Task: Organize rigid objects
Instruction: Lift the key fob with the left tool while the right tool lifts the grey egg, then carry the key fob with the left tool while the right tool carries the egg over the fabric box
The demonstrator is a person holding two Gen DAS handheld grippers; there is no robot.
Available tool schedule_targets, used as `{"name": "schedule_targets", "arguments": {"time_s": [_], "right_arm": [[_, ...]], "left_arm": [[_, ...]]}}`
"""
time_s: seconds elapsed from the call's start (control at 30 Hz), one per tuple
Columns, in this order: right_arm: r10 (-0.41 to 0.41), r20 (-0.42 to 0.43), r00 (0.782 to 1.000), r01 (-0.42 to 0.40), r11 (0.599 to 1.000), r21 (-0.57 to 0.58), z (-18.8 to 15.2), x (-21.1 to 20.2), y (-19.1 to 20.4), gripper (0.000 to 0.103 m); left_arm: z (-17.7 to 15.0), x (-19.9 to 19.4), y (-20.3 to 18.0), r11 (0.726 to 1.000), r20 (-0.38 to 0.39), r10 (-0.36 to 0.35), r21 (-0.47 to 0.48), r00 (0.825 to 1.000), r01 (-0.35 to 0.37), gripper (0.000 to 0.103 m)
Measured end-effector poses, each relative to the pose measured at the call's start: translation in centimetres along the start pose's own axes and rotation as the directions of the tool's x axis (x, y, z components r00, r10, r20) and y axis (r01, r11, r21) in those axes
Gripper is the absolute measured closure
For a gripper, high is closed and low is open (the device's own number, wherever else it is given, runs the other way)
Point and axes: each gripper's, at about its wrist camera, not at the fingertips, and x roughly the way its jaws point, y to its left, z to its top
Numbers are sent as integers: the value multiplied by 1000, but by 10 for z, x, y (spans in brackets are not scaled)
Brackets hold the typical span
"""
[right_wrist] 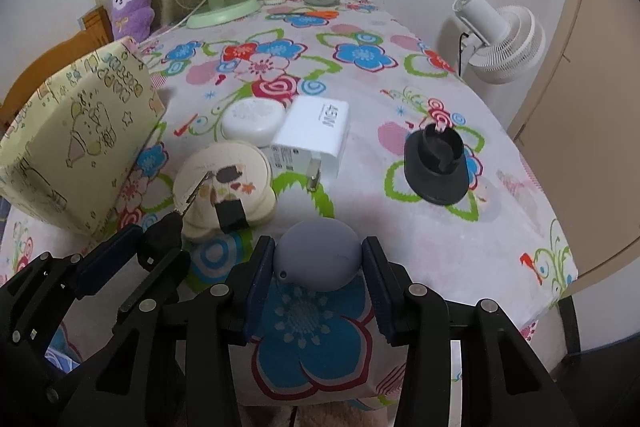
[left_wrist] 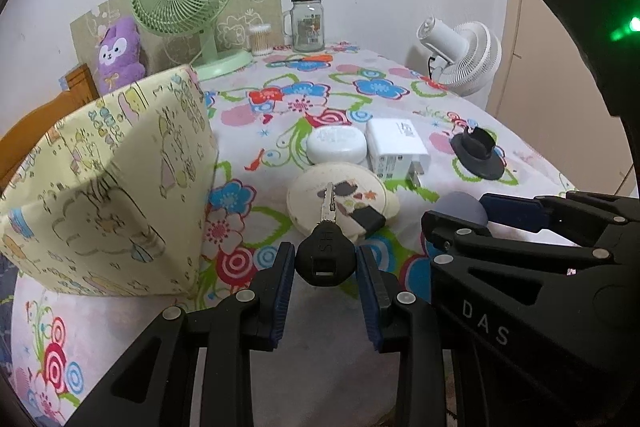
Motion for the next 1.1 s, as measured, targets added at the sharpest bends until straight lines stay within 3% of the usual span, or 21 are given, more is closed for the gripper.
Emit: {"name": "schedule_targets", "arguments": {"time_s": [0.57, 1.1], "right_arm": [[6, 78, 997, -6, 1000, -5, 30, -38, 4, 56], [5, 145, 989, -4, 1000, -9, 50, -77, 17, 56]], "left_arm": [[34, -33, 4, 1000, 67, 27, 10, 997, -28, 72], [56, -62, 21, 1000, 111, 3, -3, 994, -3, 72]]}}
